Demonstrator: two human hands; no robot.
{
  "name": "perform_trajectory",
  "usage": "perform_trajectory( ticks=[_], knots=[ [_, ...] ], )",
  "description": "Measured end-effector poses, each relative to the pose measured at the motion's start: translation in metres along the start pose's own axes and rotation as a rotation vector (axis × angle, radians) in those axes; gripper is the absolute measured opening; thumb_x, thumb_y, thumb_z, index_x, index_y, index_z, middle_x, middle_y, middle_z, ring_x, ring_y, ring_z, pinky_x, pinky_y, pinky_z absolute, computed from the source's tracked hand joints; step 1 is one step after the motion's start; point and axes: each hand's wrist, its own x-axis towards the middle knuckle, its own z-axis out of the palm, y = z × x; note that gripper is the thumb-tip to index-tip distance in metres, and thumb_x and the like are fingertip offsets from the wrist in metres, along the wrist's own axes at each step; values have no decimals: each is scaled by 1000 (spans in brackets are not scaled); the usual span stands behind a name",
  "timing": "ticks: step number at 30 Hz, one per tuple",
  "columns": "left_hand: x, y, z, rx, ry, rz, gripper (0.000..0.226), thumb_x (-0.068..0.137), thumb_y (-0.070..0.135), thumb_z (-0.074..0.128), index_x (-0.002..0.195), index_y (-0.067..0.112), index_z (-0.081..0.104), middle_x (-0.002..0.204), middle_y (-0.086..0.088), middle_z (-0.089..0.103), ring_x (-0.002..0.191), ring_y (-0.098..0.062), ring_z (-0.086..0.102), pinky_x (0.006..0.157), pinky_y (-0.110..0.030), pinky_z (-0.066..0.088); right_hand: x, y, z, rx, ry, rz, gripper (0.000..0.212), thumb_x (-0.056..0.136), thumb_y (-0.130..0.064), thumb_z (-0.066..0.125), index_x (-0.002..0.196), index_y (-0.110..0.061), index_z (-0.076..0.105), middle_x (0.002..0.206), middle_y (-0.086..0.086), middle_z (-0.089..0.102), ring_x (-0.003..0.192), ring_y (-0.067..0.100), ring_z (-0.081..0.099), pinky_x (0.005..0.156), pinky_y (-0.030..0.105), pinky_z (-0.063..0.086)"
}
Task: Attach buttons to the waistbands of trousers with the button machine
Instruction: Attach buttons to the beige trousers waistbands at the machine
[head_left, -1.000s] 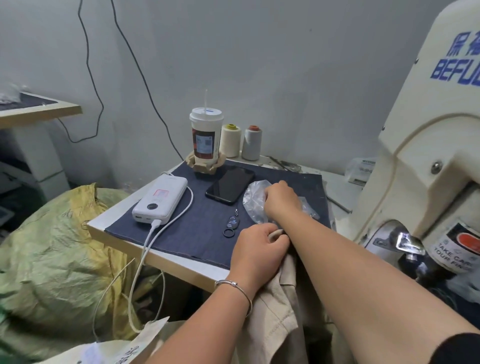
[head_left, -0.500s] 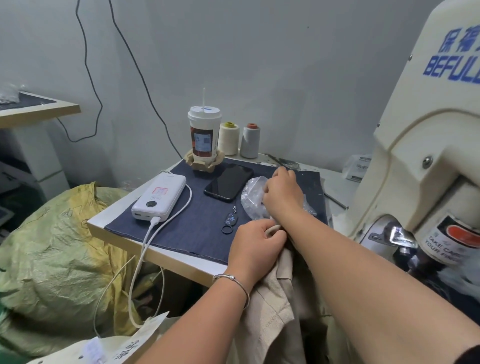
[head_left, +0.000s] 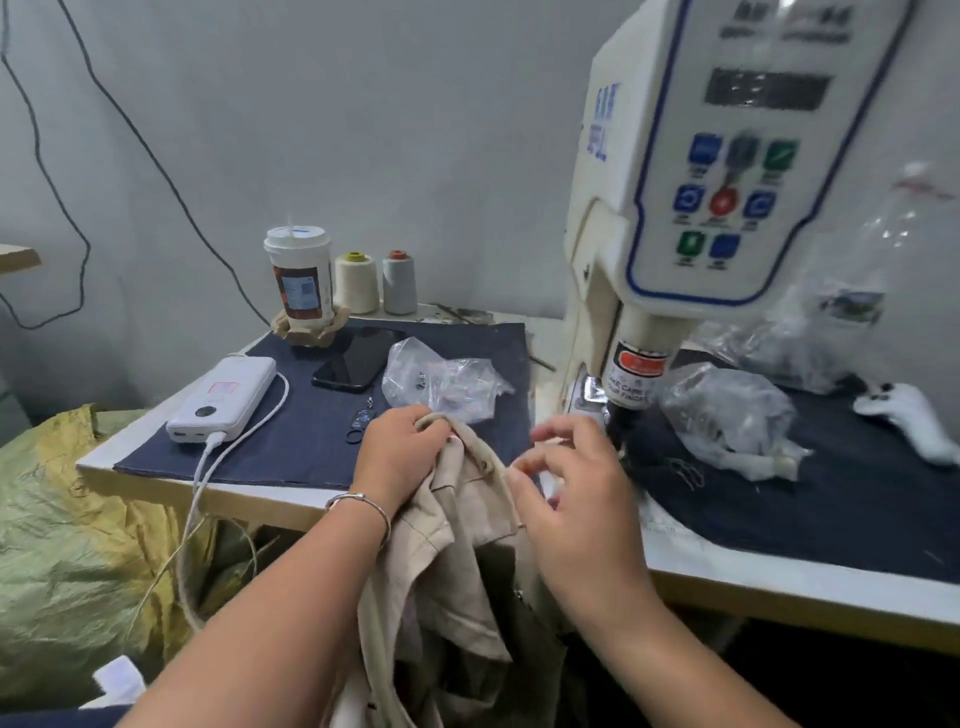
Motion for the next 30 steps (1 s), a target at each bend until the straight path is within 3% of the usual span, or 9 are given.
perform_trajectory(
  ticks=[2, 6, 8, 11, 16, 23, 30],
  knots=[
    [0, 0, 0, 17, -6, 0, 22, 83, 17, 59, 69, 0, 60, 69, -13, 61, 68, -23, 51, 67, -42, 45, -21, 19, -33, -39, 72, 32, 8, 80, -13, 74, 75, -16, 69, 100, -12, 54, 91, 8, 56, 70, 16, 47],
    [1, -1, 0, 50, 7, 28, 27, 85, 19, 60, 71, -4, 58, 67, -17, 58, 67, -19, 48, 68, -42, 44, -19, 82, -92, -145, 158, 222, 10, 82, -16, 72, 74, -19, 69, 99, -12, 55, 96, 12, 53, 74, 27, 45],
    [2, -1, 0, 62, 2, 38, 29, 84, 24, 59, 74, -3, 61, 73, -19, 62, 69, -19, 51, 71, -44, 45, -5, 116, -110, -222, 65, 349, 16, 85, -18, 70, 69, -19, 68, 99, -11, 53, 104, 14, 46, 75, 28, 37],
    [2, -2, 2, 63, -3, 39, 26, 86, 21, 61, 72, -1, 61, 74, -20, 61, 66, -17, 49, 65, -36, 40, 10, 149, -117, -316, -116, 483, 26, 87, -20, 67, 61, -26, 64, 95, -12, 52, 108, 17, 42, 75, 28, 33],
    [7, -6, 4, 56, 10, 28, 20, 88, 19, 63, 77, 3, 69, 81, -16, 69, 70, -16, 54, 64, -27, 39, 19, 166, -117, -139, -219, 621, 39, 79, -12, 71, 45, -30, 66, 72, -13, 65, 101, 19, 55, 84, 39, 49],
    [8, -9, 7, 39, 32, 20, 17, 87, 19, 65, 76, 7, 70, 79, -10, 69, 67, -9, 53, 65, -23, 39, 34, 173, -124, -210, -319, 680, 22, 81, -10, 71, 61, -22, 70, 75, -5, 68, 82, 14, 62, 78, 34, 53],
    [9, -10, 7, 26, 23, 15, 19, 87, 20, 65, 70, 11, 70, 72, -6, 68, 69, -15, 57, 66, -28, 42, 23, 180, -123, -180, -248, 564, 19, 77, -23, 78, 69, -37, 68, 81, -17, 66, 83, 2, 60, 75, 29, 51]
  ],
)
